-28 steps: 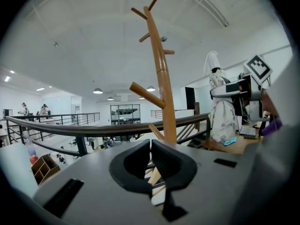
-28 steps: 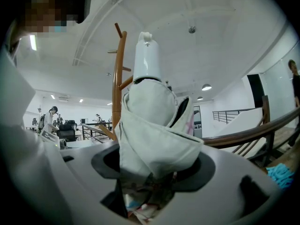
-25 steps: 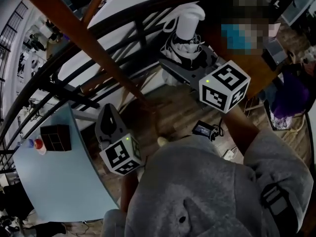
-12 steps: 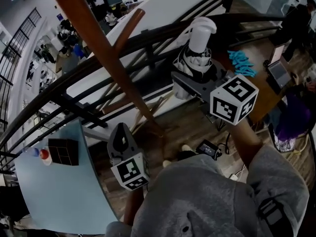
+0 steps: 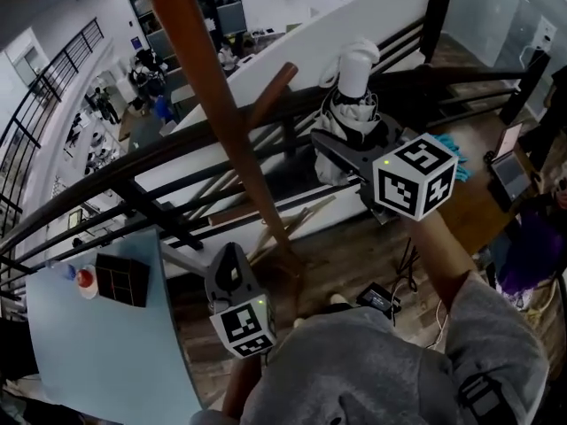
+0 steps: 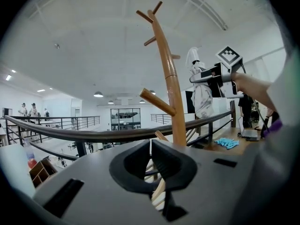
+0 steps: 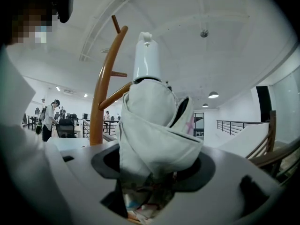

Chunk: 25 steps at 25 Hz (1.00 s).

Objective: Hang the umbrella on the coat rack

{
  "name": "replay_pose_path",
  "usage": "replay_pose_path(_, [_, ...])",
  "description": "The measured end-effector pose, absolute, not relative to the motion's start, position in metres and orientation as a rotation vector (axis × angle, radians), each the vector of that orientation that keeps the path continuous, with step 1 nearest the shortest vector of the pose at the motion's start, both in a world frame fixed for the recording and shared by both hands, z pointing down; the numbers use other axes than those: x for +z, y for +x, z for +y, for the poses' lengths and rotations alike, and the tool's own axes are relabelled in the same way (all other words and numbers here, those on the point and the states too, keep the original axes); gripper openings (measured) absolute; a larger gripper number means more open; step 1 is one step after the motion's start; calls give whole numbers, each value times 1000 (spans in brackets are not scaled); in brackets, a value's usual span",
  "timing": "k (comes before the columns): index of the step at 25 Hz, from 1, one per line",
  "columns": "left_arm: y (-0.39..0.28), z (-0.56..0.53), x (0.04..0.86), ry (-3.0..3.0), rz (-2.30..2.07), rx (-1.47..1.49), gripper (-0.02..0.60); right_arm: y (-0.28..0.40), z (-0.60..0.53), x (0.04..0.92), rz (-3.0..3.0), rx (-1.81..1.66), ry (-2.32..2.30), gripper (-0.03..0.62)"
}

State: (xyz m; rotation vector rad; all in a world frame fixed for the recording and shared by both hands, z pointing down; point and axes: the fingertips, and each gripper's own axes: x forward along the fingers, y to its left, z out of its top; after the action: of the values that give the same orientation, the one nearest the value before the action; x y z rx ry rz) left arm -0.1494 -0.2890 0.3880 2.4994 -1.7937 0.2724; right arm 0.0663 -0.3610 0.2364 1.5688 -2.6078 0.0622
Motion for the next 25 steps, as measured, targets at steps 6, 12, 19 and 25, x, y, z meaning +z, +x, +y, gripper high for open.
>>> replay_pose_path(6, [-155, -285, 389, 2479, -1806, 259, 23, 48, -374, 223, -2624, 16, 1522, 295])
replay_pose_path(12, [-165, -282, 389, 2460, -1822, 245, 23, 28, -375, 218, -2641, -19, 1482, 295])
replay_pose_path(19, [-166, -277, 388, 2456, -1815, 246, 23, 23, -383, 211, -2651, -26, 1472, 295])
replay_pose_path(25, [-169, -274, 395, 2443, -1811, 260, 23, 18, -371, 224, -2640, -28, 1447, 295])
